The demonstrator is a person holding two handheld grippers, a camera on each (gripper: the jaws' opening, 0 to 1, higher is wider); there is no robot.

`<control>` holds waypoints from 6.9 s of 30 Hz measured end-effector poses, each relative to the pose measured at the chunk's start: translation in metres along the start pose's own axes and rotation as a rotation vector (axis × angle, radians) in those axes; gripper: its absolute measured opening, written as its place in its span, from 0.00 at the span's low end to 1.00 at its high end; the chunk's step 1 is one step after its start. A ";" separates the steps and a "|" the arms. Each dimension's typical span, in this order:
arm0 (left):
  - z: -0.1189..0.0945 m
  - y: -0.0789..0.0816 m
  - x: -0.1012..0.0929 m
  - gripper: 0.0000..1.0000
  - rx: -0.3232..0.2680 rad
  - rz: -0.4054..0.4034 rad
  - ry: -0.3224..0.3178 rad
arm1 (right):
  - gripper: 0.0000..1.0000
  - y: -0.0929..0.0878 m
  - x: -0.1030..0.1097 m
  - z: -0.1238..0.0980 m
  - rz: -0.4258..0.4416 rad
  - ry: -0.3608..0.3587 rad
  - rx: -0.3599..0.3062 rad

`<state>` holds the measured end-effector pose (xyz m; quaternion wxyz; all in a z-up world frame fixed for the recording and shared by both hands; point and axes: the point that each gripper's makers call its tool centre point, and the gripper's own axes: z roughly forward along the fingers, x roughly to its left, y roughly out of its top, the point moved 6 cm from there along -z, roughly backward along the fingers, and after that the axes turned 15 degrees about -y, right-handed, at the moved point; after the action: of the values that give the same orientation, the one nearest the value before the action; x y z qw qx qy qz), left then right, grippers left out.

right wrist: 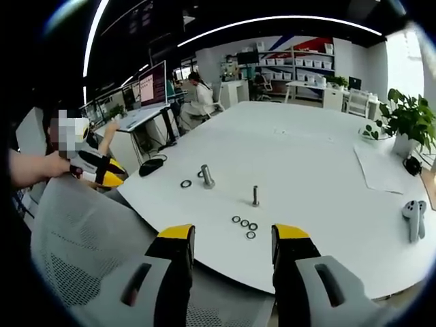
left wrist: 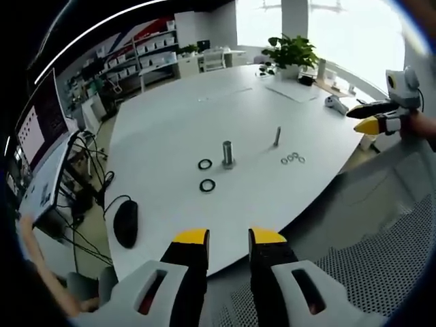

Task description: Place the washer onto the threaded stud by aligning its center hole with the stud, sliding it down to the base, and recovering from edge contact or off-axis alignment until the washer reaches the visible bottom stop.

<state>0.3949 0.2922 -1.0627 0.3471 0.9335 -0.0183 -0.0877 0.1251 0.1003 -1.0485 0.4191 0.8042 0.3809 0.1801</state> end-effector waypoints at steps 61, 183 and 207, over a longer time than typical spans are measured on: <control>0.115 0.047 0.051 0.34 0.290 -0.162 -0.120 | 0.48 0.006 -0.002 -0.006 0.039 -0.003 -0.024; 0.173 0.036 0.085 0.19 0.466 0.002 -0.124 | 0.44 0.003 -0.003 -0.004 0.030 -0.022 0.002; 0.175 0.039 0.089 0.19 0.537 -0.021 -0.117 | 0.44 0.002 -0.004 -0.004 0.023 -0.021 0.008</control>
<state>0.4526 0.1413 -1.1812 0.0845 0.9856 -0.0514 -0.1373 0.1213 0.0989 -1.0444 0.4179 0.8122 0.3677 0.1749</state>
